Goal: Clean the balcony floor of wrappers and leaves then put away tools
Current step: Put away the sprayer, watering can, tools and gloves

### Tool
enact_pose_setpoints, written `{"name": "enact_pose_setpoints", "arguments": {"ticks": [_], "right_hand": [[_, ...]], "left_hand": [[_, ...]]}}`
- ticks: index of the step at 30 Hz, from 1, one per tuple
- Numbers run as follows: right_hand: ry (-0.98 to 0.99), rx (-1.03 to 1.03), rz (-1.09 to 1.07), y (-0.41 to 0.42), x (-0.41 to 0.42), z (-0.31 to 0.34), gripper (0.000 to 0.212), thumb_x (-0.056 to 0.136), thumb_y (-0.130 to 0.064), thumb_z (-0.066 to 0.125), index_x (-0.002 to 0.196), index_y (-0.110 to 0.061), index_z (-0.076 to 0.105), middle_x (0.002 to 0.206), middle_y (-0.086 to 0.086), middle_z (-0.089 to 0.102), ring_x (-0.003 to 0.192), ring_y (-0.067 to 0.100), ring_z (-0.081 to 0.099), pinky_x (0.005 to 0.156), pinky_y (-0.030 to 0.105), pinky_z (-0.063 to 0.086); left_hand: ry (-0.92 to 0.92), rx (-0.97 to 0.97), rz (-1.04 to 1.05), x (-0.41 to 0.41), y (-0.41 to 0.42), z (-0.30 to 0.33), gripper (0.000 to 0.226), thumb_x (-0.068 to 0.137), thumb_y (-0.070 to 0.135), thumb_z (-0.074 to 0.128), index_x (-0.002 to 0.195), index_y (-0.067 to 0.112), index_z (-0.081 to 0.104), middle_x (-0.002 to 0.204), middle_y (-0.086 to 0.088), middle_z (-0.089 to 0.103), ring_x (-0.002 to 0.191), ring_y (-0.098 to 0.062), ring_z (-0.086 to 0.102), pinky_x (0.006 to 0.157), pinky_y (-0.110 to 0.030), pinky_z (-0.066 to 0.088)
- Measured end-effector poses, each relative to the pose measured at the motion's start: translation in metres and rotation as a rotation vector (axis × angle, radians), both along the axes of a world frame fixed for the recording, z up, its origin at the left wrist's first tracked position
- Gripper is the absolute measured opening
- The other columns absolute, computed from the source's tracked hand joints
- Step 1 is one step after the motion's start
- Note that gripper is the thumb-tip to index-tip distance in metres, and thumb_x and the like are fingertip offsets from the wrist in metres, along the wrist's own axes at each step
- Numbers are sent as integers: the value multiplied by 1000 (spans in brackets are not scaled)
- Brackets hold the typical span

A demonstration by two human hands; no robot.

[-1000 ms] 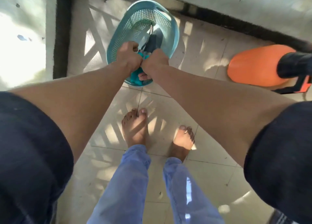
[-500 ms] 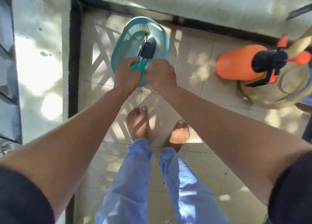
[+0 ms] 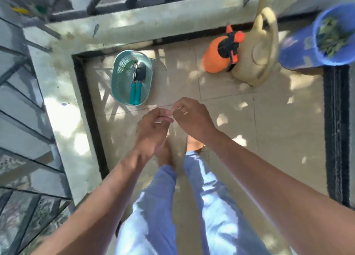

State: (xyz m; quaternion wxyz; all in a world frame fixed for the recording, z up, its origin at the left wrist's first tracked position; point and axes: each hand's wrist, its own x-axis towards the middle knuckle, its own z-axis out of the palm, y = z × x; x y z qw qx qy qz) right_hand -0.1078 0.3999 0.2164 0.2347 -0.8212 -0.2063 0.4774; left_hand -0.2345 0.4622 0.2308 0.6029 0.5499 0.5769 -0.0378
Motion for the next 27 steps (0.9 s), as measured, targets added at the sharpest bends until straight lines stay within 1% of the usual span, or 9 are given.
{"name": "enact_pose_setpoints", "arguments": {"ticks": [4,6,8,11,14,16,19,23,27], "right_hand": [[-99,81,-211,-58,4,8,26,82,-40,58,102,-26,69,86,-7,73,82,17,70,81,39,57],[-158,122,-339,-88,4,12,22,87,-34,62,106,-24,68,86,-7,72,77,18,70,80,40,58],[-215,118,-463,-119,2,24,24,88,-29,62,109,-22,68,89,-8,72,78,17,70,80,34,56],[-246,70,-615,-171,-9,50,18,92,-23,62,109,-21,68,82,-16,68,73,1,64,75,23,48],[-237,74,-764,-229,-27,78,14,94,-24,63,107,-23,69,80,-20,65,71,-10,61,69,14,46],[-209,77,-820,-256,-40,87,14,95,-26,63,108,-24,69,82,-19,66,71,-13,60,68,12,45],[-251,87,-1007,-318,-62,93,12,95,-26,64,106,-26,69,86,-17,68,74,-6,63,73,21,50],[-321,88,-1213,-403,-107,80,12,94,-22,66,106,-20,70,94,-10,73,85,9,69,81,30,55],[-335,63,-1390,-496,-160,73,14,94,-23,65,107,-20,69,98,-7,73,87,5,67,83,34,57]], "left_hand": [[-17,35,-173,3,-34,20,30,82,17,51,99,29,72,91,13,77,90,-11,70,86,-31,56],[-16,62,-244,4,-49,22,31,91,6,52,100,28,72,91,10,77,89,-11,70,85,-30,56],[-21,61,-348,7,-65,22,28,92,7,54,100,27,72,93,7,77,89,-13,71,89,-34,58],[-34,80,-496,9,-95,35,24,83,29,56,100,31,73,95,8,77,90,-13,72,92,-36,58],[-46,81,-679,14,-139,56,21,91,27,58,105,33,72,96,12,77,90,-7,71,83,-23,57],[-41,89,-749,18,-161,65,21,94,23,58,105,37,71,96,15,76,88,-5,71,79,-20,55],[-113,95,-938,25,-216,74,24,93,20,57,105,34,72,95,14,76,87,-8,70,84,-29,56],[-158,112,-1144,22,-299,71,37,76,42,48,102,36,72,93,16,76,83,-15,72,87,-38,58],[-164,124,-1372,4,-388,60,29,84,29,52,103,37,73,92,17,77,81,-13,72,85,-41,59]]}}
